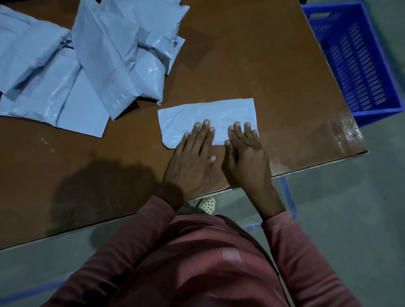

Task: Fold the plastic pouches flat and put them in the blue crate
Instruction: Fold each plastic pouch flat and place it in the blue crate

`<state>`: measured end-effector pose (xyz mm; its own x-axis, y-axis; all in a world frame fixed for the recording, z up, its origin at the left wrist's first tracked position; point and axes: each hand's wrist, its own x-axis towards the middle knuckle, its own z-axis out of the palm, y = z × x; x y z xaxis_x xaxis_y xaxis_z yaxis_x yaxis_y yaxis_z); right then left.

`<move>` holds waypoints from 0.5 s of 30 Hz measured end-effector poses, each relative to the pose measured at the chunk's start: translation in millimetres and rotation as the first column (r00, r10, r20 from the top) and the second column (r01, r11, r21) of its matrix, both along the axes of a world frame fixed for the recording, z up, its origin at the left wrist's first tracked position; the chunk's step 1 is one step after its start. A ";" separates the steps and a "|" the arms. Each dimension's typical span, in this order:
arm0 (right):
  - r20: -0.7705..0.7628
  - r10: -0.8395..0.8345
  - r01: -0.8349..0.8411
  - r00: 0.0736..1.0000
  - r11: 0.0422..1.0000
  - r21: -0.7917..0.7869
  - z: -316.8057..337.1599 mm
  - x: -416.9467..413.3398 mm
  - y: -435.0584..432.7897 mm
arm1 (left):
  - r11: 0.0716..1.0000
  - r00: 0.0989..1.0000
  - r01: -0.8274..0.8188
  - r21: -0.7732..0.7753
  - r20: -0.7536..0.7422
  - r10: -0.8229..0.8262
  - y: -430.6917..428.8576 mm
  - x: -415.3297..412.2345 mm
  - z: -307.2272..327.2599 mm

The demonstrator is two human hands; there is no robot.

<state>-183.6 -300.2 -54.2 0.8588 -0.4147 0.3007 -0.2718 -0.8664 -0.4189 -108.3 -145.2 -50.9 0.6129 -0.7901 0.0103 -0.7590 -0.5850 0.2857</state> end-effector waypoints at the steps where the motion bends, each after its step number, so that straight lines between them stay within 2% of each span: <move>1: 0.022 -0.006 0.005 1.000 1.000 0.002 3.9 1.2 -2.0 | 1.000 1.000 0.001 0.003 0.011 -0.001 0.5 2.3 2.6; 5: 0.242 -0.007 0.010 0.970 1.000 -0.012 22.0 10.6 -6.6 | 0.994 0.997 -0.065 -0.086 0.043 0.069 -0.8 14.7 12.6; 7: 0.289 0.019 -0.023 0.957 1.000 0.009 24.9 21.2 -2.9 | 0.979 0.987 -0.144 -0.147 0.051 0.153 0.1 21.2 13.7; 10: 0.203 0.043 -0.062 0.978 0.994 0.091 20.6 42.8 4.9 | 0.957 0.971 -0.235 -0.171 0.011 0.240 1.8 36.2 11.2; 13: 0.050 0.066 -0.072 0.997 0.990 0.124 15.1 60.7 8.3 | 0.969 0.979 -0.201 -0.145 0.013 0.205 2.2 56.8 1.9; 15: -0.046 0.052 -0.049 0.998 0.997 0.067 11.0 65.4 9.6 | 0.981 0.987 -0.157 -0.118 0.012 0.159 2.9 65.0 -5.3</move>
